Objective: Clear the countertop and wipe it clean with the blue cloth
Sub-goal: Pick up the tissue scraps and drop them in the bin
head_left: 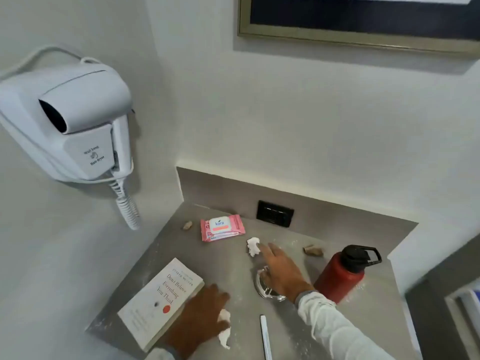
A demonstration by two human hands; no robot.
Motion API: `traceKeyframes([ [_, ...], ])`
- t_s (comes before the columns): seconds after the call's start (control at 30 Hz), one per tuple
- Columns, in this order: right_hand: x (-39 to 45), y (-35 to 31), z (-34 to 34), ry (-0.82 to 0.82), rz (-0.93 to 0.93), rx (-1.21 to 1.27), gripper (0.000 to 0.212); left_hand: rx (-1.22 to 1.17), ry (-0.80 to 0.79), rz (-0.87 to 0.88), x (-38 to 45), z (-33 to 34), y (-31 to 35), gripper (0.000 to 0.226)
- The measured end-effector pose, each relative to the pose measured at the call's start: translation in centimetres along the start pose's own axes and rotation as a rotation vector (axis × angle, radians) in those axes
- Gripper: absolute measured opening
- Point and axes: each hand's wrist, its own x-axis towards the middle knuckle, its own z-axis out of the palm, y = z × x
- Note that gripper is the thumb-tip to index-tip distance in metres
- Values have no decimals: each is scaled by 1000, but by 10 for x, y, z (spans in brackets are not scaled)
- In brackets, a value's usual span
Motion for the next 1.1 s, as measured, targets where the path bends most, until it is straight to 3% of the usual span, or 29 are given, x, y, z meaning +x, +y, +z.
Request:
traceKeyframes([
  [0.1, 11, -2, 11, -48, 52, 24, 68, -58, -467, 7, -5, 32, 3, 50],
  [0.23, 40, -14, 9, -20, 71, -4, 62, -96, -377, 19, 7, 43, -3, 27],
  [0.3, 56, -19, 8, -16, 106, -1, 58, -145, -295, 52, 18, 38, -14, 27],
  [0.4, 72, -21, 12, -47, 141, 18, 43, -262, 44, 12, 42, 10, -49, 30],
  [0.47, 79, -18, 18, -26, 157, 47, 27, -453, 162, -92, 62, -12, -81, 35],
  [0.53, 80, -16, 22, -2, 185, 116, 24, -471, 183, -232, 87, -28, -112, 24],
  [0.63, 80, -7, 21, 81, 299, 284, 21, -356, 153, -267, 133, -34, -150, 26],
  [0.8, 78, 32, 0, 436, 673, 563, 19, -354, 137, -220, 176, -9, -180, 19],
  [0.87, 80, 43, -6, 526, 797, 516, 15, -345, 82, -284, 185, 3, -181, 17],
  [0.97, 81, 50, -5, 469, 1001, 269, 29, -281, 25, -331, 188, 22, -179, 12],
  [1.1, 73, 58, 3, 425, 1121, 348, 32, -240, 85, -338, 181, 27, -170, 8],
])
